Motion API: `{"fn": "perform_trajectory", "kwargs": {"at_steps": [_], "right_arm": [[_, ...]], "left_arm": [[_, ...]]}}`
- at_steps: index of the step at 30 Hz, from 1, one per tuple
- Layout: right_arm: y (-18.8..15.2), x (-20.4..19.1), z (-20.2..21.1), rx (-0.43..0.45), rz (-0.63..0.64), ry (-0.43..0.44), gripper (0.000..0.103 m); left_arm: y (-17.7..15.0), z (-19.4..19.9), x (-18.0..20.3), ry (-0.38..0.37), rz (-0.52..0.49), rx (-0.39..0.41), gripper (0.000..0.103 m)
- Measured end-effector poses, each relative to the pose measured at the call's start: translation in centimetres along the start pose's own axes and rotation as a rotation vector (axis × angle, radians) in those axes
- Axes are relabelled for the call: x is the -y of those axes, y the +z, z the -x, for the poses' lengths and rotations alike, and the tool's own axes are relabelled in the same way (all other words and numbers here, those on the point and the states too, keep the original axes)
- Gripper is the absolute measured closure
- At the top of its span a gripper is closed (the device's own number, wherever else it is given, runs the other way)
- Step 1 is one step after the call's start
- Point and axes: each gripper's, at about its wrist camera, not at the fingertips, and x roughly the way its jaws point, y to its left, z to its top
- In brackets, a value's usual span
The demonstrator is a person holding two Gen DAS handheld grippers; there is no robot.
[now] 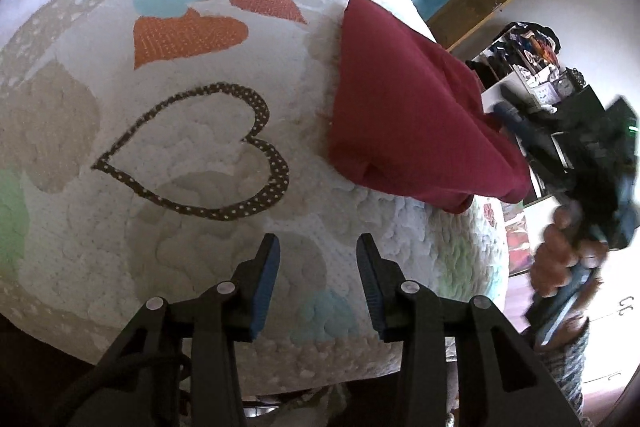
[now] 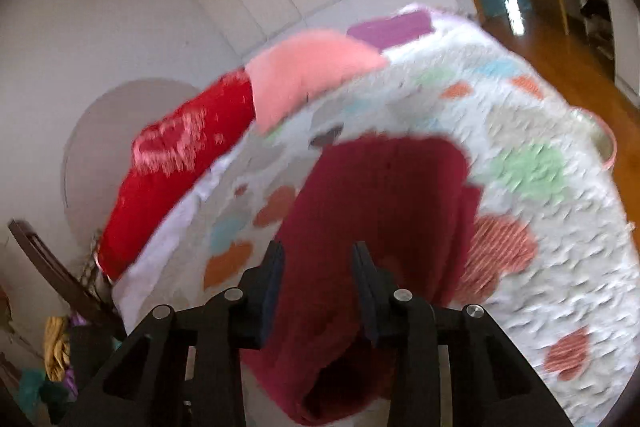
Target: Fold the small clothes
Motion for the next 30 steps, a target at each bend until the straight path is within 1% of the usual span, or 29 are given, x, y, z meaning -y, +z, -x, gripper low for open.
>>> {"fn": "perform_trajectory", "kwargs": {"at_steps": [1,2,3,4,5,6,8,10,11,12,13,14,15,16,17,18,19,20,21,22,23,24,25,26,27,28,29,30], "right_arm": [[-0.6,0.4,-0.9,-0.021,-0.009,-0.021,0.069],[-1.1,1.1,-1.6,-0.034,-0.03,-0.044,0.069],[-1.7,2.4,-2.1,-0.037,-0.062,-0.078,0.073],[-2.2,3.7,-2.3,-0.031,-0.088,-0.101,0.089],[-2.8,4.6,-2.2,-0.019,-0.106,-0.111,0.097],[-3.2,5.6,-1.8,-0.005,-0.122,-0.11,0.102],[-3.6,6.4,-1.1,0.0,-0.142,-0.102,0.102],[-3.3,6.1,-0.6,-0.003,-0.128,-0.116,0.101],[-3.2,6.1,-0.2,-0.002,-0.135,-0.105,0.1],[-3.0,6.1,0.3,0.004,-0.163,-0.076,0.098],[-2.6,6.3,0.9,0.017,-0.19,-0.045,0.095],[-2.3,6.4,1.5,0.037,-0.212,-0.023,0.089],[-1.8,6.6,1.9,0.064,-0.223,-0.023,0.064],[-1.4,6.6,2.2,0.09,-0.223,-0.055,0.032],[-1.0,6.8,2.4,0.121,-0.217,-0.106,0.021],[-0.8,7.0,2.3,0.136,-0.212,-0.14,0.014],[-0.6,7.3,1.9,0.129,-0.21,-0.152,0.014],[-0.4,7.7,1.1,0.1,-0.21,-0.15,0.014],[-0.2,8.2,0.0,0.053,-0.214,-0.138,0.014],[-0.2,8.7,-1.3,0.007,-0.224,-0.13,0.014],[-0.2,9.3,-2.3,-0.022,-0.237,-0.129,0.014],[-0.3,9.8,-3.1,-0.034,-0.251,-0.128,0.014],[-0.3,10.2,-3.9,-0.039,-0.267,-0.116,0.016],[-0.3,10.6,-4.5,-0.043,-0.286,-0.092,0.019],[-0.2,11.1,-5.4,-0.053,-0.313,-0.04,0.032],[-0.1,11.3,-6.1,-0.064,-0.335,-0.013,0.035],[0.0,11.7,-6.6,-0.068,-0.374,-0.001,0.038],[0.1,11.6,-6.7,-0.069,-0.389,0.011,0.044]], "left_arm": [[0.1,0.2,0.0,0.004,-0.001,0.007,0.064],[0.2,0.3,-0.1,0.005,0.0,0.012,0.063],[0.2,0.5,-0.2,0.007,0.002,0.016,0.063],[0.3,0.5,-0.3,0.008,0.003,0.017,0.063],[0.3,0.5,-0.4,0.008,0.003,0.017,0.063],[0.4,0.5,-0.5,0.008,0.001,0.015,0.062],[0.7,0.1,-0.4,0.008,-0.004,0.009,0.062],[1.6,-0.1,-0.1,-0.005,-0.007,0.007,0.062],[2.1,-0.2,0.1,-0.013,-0.01,0.012,0.062],[2.8,-0.1,0.3,-0.021,-0.016,0.021,0.062],[3.9,-0.2,0.6,-0.027,-0.026,0.032,0.061],[4.6,-0.2,0.7,-0.029,-0.032,0.036,0.061],[5.7,-0.4,1.0,-0.03,-0.04,0.042,0.058],[7.0,-0.7,1.4,-0.029,-0.053,0.046,0.051],[8.0,-1.1,1.7,-0.026,-0.066,0.045,0.049],[9.1,-1.7,2.0,-0.021,-0.083,0.042,0.048],[10.2,-2.6,2.3,-0.021,-0.099,0.03,0.047],[11.2,-3.9,2.5,-0.028,-0.109,0.001,0.047],[12.2,-5.6,2.5,-0.046,-0.102,-0.04,0.047],[12.7,-6.5,2.4,-0.067,-0.088,-0.062,0.046],[13.3,-7.7,2.1,-0.104,-0.059,-0.087,0.043],[14.0,-9.1,1.6,-0.163,-0.006,-0.11,0.034],[14.5,-10.0,1.2,-0.206,0.04,-0.121,0.027],[14.7,-10.9,0.8,-0.24,0.08,-0.136,0.025],[14.8,-11.9,0.3,-0.284,0.127,-0.16,0.024],[14.7,-12.3,0.1,-0.304,0.144,-0.165,0.024],[14.6,-12.4,0.0,-0.316,0.14,-0.161,0.025],[14.6,-12.2,0.1,-0.343,0.123,-0.168,0.035]]}}
